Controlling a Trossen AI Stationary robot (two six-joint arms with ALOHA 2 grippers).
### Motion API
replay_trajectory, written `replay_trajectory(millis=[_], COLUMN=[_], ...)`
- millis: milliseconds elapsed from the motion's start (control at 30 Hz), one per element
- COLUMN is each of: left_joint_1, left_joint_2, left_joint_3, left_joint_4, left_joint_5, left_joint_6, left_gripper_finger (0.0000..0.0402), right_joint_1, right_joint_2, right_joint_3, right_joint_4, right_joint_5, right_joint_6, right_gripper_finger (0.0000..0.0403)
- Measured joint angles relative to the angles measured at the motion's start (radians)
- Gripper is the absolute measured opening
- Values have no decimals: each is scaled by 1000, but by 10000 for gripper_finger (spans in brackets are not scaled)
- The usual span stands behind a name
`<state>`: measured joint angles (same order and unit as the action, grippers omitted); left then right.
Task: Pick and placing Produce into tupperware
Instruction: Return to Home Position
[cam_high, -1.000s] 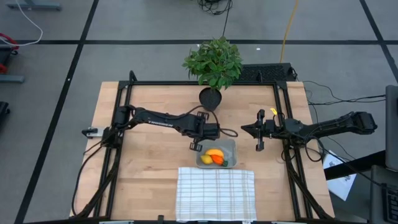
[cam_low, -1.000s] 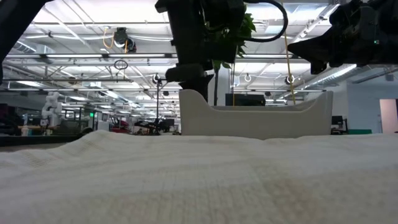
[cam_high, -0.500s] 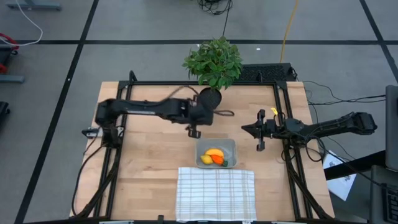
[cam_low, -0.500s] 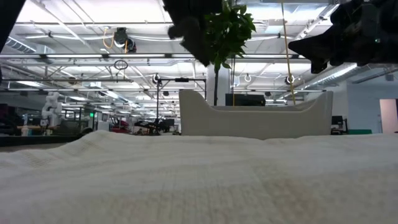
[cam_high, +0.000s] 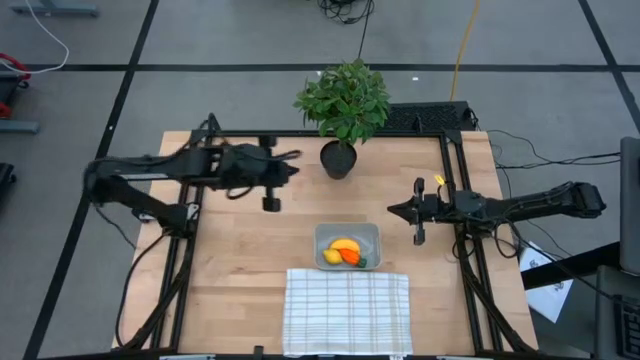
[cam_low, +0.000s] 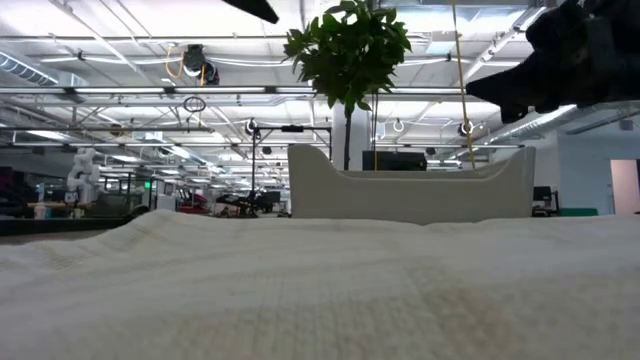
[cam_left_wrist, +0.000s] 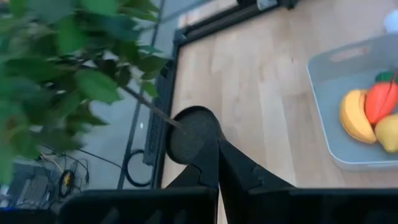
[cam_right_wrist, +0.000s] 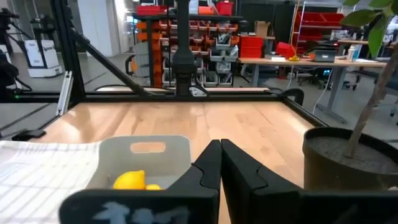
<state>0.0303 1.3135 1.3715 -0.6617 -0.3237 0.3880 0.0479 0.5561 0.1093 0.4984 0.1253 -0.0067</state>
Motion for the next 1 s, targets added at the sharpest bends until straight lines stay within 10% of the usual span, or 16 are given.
replay_trajectory(millis=[1000], left_joint_1=[-117], left_joint_2=[-741], left_joint_3=[-664], left_joint_4=[293], left_joint_5=[-306], left_joint_6=[-172], left_gripper_finger=[0], right_joint_1=[0], right_joint_2=[-378], right_joint_3=[62], right_joint_4=[-317], right_joint_5=[0], right_joint_6=[31], right_gripper_finger=[0])
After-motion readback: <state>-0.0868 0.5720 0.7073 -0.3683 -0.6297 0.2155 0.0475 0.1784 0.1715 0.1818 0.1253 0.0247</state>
